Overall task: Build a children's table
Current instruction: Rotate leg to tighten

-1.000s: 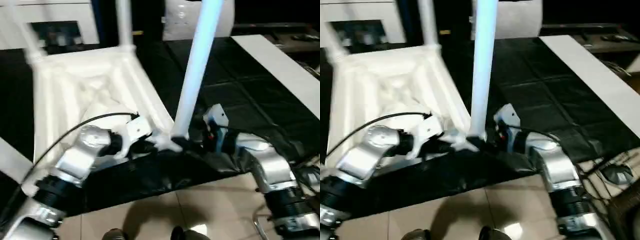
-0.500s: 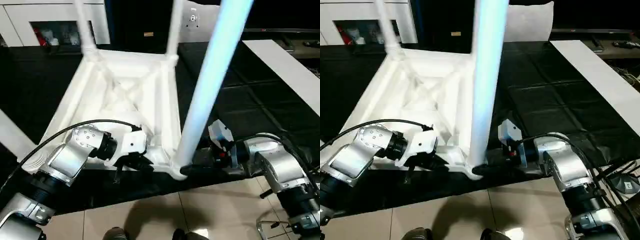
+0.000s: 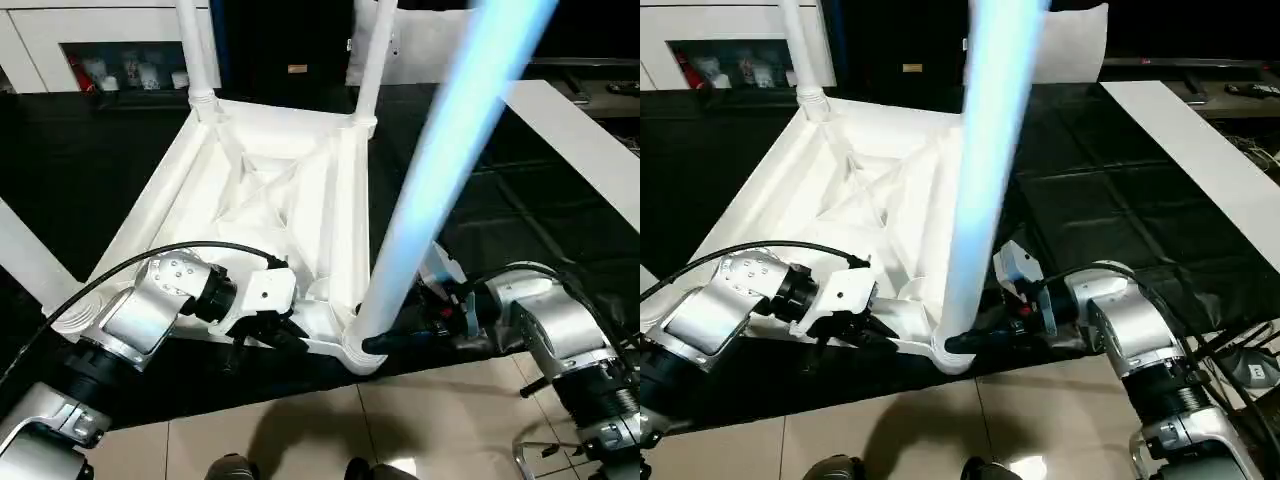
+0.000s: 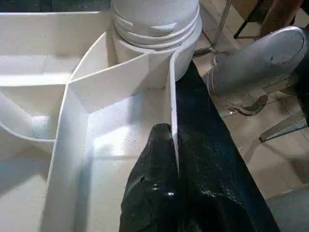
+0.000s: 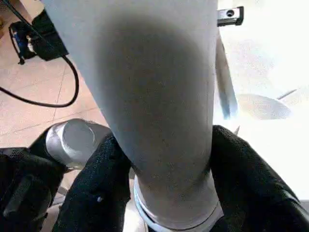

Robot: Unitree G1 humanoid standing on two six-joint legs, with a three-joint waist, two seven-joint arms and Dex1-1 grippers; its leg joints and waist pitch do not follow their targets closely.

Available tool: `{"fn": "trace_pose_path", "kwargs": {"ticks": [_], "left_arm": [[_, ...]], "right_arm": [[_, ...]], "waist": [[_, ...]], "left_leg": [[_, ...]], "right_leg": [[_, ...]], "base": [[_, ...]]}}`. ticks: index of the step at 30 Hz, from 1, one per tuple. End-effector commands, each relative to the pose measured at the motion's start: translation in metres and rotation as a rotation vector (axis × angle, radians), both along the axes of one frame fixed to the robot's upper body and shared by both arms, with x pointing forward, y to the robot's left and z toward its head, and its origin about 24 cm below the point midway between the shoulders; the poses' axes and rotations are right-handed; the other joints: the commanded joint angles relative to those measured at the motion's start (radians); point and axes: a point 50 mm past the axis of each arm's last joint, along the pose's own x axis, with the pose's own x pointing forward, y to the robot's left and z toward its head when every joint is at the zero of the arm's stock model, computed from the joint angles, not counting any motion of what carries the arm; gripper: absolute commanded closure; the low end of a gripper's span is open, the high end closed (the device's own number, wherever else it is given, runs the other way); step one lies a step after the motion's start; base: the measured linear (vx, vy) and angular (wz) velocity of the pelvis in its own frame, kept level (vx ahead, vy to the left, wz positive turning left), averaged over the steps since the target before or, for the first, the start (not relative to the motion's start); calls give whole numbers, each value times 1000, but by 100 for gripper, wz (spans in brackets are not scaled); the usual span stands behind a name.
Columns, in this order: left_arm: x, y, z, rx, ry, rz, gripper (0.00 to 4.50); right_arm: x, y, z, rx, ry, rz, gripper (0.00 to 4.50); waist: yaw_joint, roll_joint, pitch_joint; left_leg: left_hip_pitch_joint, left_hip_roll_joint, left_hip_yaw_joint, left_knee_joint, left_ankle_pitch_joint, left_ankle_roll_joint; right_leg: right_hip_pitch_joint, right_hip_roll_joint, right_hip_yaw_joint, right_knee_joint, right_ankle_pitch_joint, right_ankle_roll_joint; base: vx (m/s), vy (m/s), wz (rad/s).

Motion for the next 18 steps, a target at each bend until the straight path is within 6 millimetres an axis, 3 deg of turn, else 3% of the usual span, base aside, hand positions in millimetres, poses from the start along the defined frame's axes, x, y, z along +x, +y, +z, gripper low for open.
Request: {"fn": "trace_pose_path", "kwargs": {"ticks": [1,8,12,13,16,17,18], "left_arm": [[-3,-8,2,5,8,-84,450],[-1,-13,6,-76,27,7,450],[3,-18,5,-111,20,133,450],[5,-20,5,-115,17,180,450],[8,-23,5,-129,3,259,450],[10,-26,5,-140,-5,307,450],[13,-32,7,-172,-21,387,450]], "right_arm": [[-1,-1,3,6,23,36,243],[-4,11,10,126,82,-18,245],[-6,26,2,121,97,-134,245],[-4,30,-1,113,84,-192,245],[3,39,-7,96,64,-315,245],[8,43,-8,97,56,-392,246],[16,51,-10,94,46,-524,246]], "waist": [[-9,4,-79],[-9,5,-76],[-13,4,-70],[-19,2,-65],[-36,0,-60],[-47,-2,-58],[-60,0,-56]], "left_leg": [[14,40,-7,-69,-196,56],[13,40,-7,-70,-197,53],[16,36,-9,-71,-235,36],[18,30,-11,-70,-269,25],[17,22,-16,-67,-299,5],[12,16,-19,-64,-310,-1],[16,16,-21,-62,-324,-7]], "right_leg": [[61,-68,72,-57,-369,-162],[62,-68,72,-61,-393,-151],[57,-70,70,-71,-477,-121],[53,-72,64,-86,-565,-88],[52,-71,51,-100,-658,-41],[56,-71,43,-109,-703,-8],[52,-71,35,-118,-730,11]], "base": [[0,0,0],[0,0,0],[0,0,0],[0,0,0],[0,0,0],[0,0,0],[0,0,0]]}}
